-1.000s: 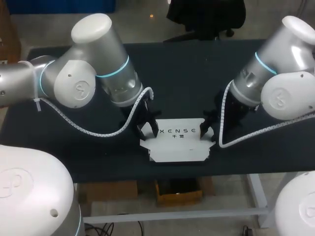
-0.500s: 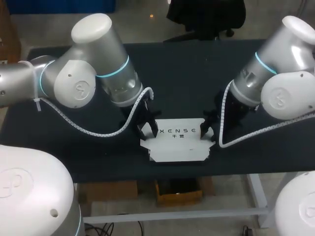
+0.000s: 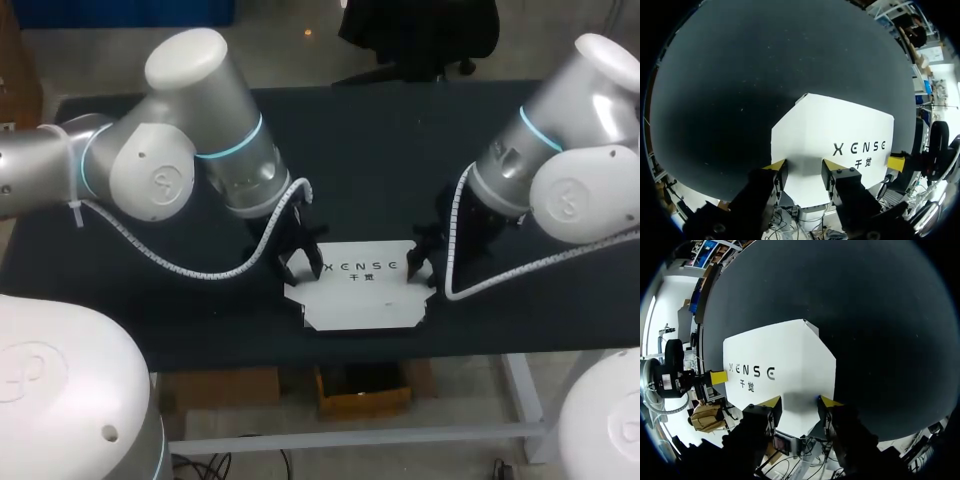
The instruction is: Assemble the packaging by folding the flat box into shape, placing the metal phone stand inside, and closing the box properly
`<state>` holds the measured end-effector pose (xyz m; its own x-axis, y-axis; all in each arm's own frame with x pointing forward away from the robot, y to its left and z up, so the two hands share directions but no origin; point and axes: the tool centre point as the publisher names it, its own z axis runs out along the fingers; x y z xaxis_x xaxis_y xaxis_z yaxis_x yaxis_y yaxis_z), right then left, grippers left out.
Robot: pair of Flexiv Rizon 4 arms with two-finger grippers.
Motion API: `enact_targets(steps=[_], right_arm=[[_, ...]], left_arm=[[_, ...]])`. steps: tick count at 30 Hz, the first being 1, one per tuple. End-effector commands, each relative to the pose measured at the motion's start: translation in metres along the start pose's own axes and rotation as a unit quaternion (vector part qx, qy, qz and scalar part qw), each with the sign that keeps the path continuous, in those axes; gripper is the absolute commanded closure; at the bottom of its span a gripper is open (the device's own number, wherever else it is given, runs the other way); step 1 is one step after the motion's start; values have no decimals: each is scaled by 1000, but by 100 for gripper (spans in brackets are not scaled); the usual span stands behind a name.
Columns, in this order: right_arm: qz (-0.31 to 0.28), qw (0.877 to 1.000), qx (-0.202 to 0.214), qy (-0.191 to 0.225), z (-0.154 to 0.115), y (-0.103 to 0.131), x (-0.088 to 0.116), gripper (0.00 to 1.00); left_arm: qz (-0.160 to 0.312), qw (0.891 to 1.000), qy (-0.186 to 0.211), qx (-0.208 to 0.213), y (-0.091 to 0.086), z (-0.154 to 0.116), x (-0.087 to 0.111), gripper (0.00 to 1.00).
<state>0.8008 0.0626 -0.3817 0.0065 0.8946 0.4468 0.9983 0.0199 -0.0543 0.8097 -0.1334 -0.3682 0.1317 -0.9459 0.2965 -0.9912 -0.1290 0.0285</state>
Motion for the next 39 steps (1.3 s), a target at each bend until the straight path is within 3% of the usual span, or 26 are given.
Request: enact_targets(steps=[1, 23, 39], right_arm=[[-3, 1000, -5, 6, 2, -1, -3, 55], [-14, 998, -30, 58, 7, -1, -11, 57], [-28, 997, -34, 69, 3, 5, -1, 58]], left_arm=[[4, 1000, 4, 6, 3, 3, 0, 55], [26, 996, 80, 30, 8, 11, -7, 53], [44, 994, 87, 41, 7, 12, -3, 53]])
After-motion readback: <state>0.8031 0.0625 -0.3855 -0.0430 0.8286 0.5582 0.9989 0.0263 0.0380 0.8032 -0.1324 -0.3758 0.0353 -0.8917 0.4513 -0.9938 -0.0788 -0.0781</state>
